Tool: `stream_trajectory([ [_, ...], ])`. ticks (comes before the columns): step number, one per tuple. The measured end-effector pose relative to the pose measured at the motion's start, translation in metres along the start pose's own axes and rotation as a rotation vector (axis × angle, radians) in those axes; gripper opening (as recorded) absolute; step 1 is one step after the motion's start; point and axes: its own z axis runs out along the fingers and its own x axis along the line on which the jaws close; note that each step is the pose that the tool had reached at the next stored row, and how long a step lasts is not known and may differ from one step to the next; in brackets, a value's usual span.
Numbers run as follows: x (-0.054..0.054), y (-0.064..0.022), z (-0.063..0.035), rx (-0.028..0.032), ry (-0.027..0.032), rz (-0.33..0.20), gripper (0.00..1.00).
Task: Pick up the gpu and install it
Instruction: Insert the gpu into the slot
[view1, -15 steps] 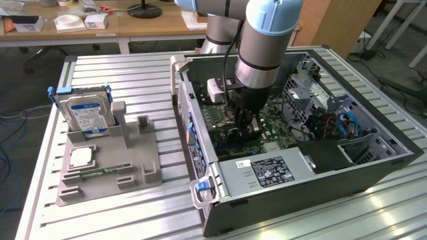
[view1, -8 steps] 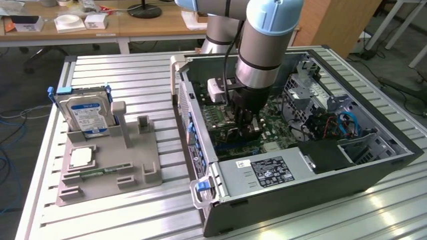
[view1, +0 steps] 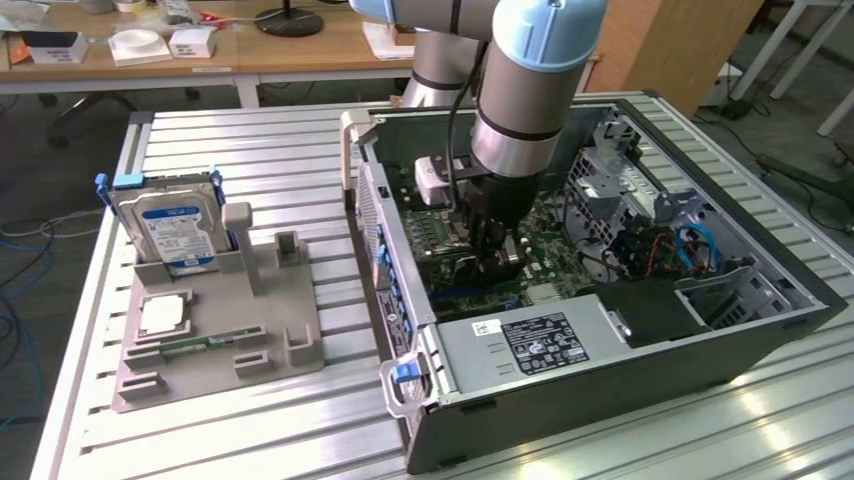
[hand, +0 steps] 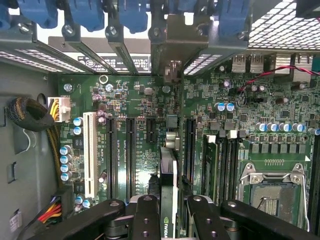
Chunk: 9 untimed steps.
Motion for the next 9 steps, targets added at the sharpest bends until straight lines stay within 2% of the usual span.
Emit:
stream_trajectory([
  [9,0.0000,0.0001,0.0017,0.0000,-0.0002,0.000,0.26],
])
